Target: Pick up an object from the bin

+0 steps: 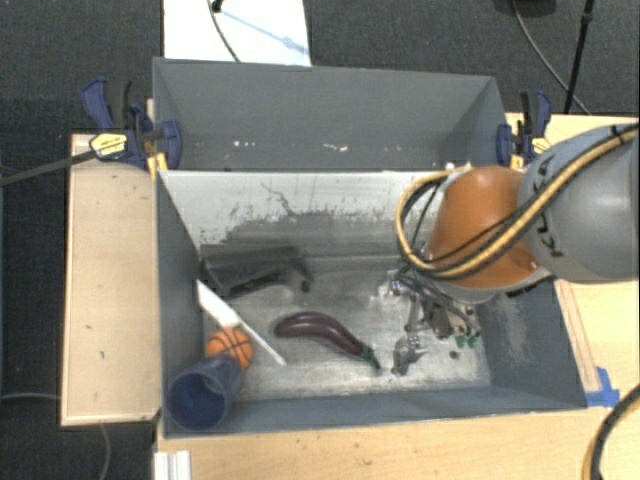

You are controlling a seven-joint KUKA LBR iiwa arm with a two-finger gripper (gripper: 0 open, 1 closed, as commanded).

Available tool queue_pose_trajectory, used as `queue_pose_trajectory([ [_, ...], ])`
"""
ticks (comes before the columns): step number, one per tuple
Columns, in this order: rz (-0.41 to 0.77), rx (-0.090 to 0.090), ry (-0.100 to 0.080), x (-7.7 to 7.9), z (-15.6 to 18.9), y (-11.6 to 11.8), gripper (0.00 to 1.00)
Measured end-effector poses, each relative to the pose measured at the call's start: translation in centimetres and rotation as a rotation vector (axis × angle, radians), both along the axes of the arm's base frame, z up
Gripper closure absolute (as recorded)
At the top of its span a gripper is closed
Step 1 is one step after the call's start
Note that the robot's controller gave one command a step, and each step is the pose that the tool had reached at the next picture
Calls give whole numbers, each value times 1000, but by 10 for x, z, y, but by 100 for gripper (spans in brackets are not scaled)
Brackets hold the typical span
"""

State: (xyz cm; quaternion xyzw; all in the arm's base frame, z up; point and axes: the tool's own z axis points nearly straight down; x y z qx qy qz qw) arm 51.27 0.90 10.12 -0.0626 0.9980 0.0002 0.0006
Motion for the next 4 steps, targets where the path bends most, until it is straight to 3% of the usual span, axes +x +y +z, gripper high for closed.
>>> queue_pose_trajectory([
  [1,1,0,0,0,0,0,0],
  [2,-11,-2,-4,14,-12,40,0],
  [3,-5,4,-3,19,-20,82,0],
  [4,147,3,-14,-5,-27,121,100],
])
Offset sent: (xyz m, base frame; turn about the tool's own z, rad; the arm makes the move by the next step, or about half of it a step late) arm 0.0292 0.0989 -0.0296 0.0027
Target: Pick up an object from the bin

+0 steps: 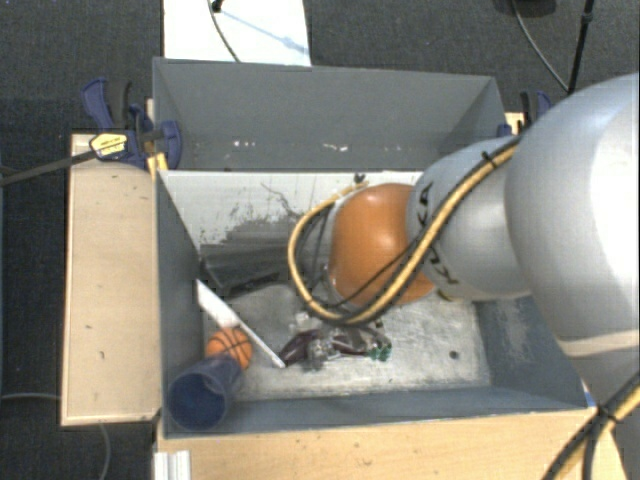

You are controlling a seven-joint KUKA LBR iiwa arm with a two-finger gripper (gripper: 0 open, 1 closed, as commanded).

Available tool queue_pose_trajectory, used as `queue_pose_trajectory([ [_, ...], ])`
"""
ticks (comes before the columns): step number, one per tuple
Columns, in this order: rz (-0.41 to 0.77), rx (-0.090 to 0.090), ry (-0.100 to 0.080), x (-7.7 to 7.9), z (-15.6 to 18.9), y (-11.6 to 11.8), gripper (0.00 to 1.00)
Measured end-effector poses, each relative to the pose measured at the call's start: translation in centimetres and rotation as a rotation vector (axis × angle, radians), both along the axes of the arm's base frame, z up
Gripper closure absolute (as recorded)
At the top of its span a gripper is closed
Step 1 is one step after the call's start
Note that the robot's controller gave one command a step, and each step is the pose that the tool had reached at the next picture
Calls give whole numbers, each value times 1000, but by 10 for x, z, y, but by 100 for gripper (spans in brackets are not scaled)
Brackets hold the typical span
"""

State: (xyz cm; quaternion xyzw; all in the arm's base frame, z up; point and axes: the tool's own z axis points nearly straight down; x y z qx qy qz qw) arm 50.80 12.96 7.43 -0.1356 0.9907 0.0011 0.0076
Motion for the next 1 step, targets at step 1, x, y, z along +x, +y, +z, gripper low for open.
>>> queue_pose_trajectory([
  [1,1,0,0,0,0,0,100],
])
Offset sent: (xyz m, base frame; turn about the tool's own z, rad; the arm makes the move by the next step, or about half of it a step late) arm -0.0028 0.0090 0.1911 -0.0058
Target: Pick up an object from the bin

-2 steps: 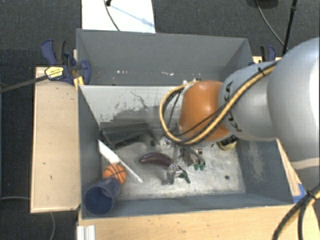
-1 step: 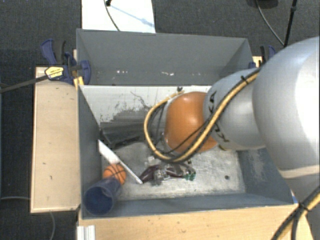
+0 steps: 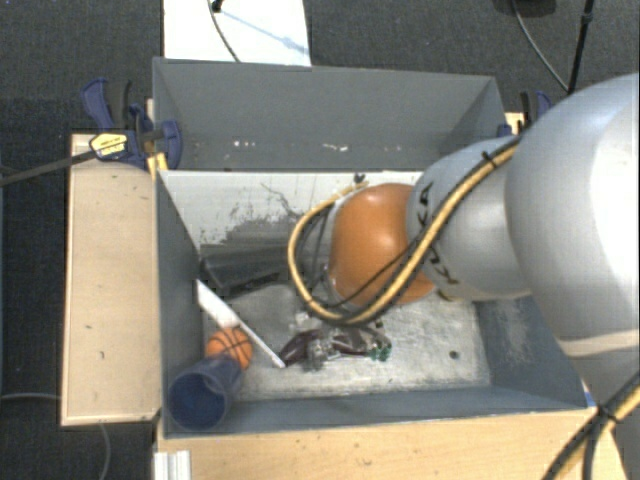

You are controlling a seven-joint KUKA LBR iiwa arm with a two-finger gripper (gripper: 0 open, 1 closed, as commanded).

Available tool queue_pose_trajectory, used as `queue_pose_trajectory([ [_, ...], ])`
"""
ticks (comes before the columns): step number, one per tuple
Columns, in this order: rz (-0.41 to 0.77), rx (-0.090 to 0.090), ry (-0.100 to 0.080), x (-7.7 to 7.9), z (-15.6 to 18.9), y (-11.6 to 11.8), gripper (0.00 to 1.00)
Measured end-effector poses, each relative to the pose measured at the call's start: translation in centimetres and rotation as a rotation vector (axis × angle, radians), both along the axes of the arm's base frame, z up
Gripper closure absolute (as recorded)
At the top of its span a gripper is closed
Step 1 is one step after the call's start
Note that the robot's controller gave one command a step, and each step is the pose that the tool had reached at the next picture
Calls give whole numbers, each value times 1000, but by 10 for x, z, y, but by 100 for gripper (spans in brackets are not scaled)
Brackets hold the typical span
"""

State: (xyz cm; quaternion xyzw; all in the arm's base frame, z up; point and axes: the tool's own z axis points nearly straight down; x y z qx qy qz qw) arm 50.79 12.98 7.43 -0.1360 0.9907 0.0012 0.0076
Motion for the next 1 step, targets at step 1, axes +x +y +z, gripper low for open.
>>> queue_pose_trajectory([
  [1,10,-3,9,-2,194,9,100],
])
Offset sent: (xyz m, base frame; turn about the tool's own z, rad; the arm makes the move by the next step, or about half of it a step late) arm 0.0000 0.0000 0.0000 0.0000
